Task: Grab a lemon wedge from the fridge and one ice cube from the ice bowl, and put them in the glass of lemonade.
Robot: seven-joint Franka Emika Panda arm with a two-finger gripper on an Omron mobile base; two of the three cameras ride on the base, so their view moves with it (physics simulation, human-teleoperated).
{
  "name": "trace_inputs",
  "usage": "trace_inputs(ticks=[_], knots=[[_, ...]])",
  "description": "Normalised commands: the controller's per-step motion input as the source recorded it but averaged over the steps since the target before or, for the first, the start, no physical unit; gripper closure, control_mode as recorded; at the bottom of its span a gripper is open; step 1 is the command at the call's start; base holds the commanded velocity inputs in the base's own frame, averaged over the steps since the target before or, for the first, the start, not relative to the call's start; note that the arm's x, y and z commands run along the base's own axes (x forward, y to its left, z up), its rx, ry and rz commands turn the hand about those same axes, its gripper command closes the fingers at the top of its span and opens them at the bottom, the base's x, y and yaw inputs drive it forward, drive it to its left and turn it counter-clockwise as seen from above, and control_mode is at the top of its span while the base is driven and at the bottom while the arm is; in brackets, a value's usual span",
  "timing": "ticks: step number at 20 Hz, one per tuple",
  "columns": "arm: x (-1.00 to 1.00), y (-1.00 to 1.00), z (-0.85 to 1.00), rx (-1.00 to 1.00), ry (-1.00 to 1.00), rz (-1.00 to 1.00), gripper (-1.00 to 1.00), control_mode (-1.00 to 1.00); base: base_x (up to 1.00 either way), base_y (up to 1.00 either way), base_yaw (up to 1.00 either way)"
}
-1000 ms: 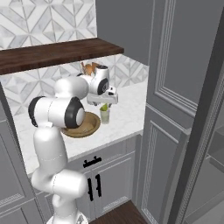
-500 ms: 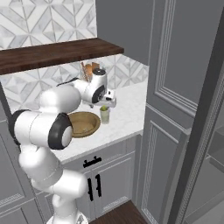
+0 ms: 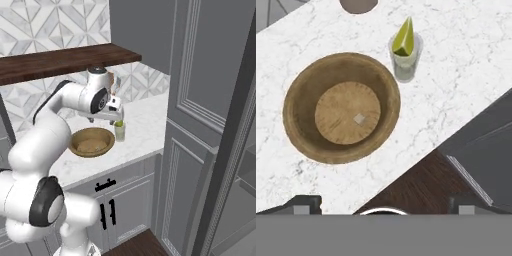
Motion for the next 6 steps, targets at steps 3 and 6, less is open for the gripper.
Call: trace_inputs(ticks=[3,6], knots=[[-1.00,-0.13,0.27,0.06,-0.03,-0.02,-1.00,-1.00,0.00,0.00,0.00],[-1.00,-0.09,0.28,0.09,-0.02,-0.08,-1.00,-1.00,0.00,0.00,0.00]])
